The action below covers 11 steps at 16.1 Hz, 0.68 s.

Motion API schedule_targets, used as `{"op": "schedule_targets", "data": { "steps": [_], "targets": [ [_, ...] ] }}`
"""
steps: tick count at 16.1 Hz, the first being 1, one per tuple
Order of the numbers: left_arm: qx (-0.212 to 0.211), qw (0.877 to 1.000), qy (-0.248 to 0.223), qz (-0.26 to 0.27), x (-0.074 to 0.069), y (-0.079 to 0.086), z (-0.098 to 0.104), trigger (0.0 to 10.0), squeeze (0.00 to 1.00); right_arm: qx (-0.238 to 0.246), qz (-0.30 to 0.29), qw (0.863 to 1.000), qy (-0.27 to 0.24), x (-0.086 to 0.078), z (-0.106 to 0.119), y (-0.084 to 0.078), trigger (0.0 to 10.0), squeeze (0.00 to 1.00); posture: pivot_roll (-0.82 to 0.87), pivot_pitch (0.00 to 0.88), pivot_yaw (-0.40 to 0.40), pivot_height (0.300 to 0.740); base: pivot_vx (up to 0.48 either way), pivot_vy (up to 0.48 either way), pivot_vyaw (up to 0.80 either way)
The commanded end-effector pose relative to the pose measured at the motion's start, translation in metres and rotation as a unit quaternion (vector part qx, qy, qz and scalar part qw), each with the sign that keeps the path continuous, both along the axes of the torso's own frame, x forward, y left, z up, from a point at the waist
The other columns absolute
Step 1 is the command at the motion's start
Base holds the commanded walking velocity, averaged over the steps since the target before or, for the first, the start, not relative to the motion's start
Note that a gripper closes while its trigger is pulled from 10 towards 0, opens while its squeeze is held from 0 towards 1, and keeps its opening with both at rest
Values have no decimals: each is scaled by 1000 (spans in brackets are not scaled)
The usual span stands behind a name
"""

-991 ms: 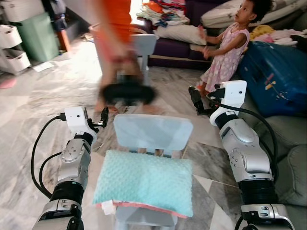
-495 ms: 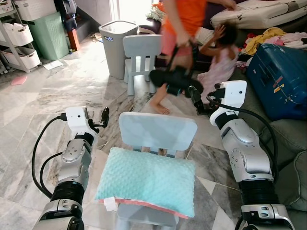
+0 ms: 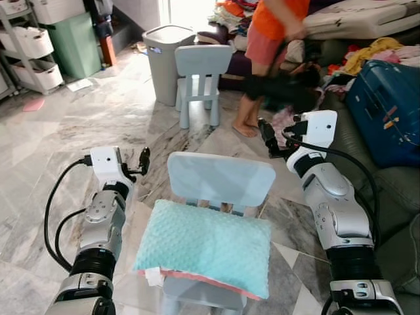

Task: Move the pillow to the sofa

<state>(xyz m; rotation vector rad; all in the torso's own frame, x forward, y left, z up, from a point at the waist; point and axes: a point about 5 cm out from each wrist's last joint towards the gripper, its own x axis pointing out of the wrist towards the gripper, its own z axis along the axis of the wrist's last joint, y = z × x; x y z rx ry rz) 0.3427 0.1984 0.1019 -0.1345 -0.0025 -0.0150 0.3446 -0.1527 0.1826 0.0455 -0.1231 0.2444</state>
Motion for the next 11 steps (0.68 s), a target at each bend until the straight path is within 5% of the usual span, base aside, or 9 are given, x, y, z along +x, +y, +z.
{"op": "schedule_targets", "data": {
  "steps": [1,6,11],
  "targets": [
    [1,1000,-3,1,0,-1,2,10000,0,-7,-1,1000,-8,-1,5,-2,10000,0,-194,0,-39,740,0,0,0],
    [0,1000,-2,0,0,-2,2,10000,0,-9,-1,1000,-8,-2,5,-2,10000,0,-195,0,-40,735,0,0,0],
    [-1,1000,-1,1,0,-3,1,10000,0,-9,1,1000,-7,-1,5,-2,10000,0,-196,0,-42,670,0,0,0]
  ]
}}
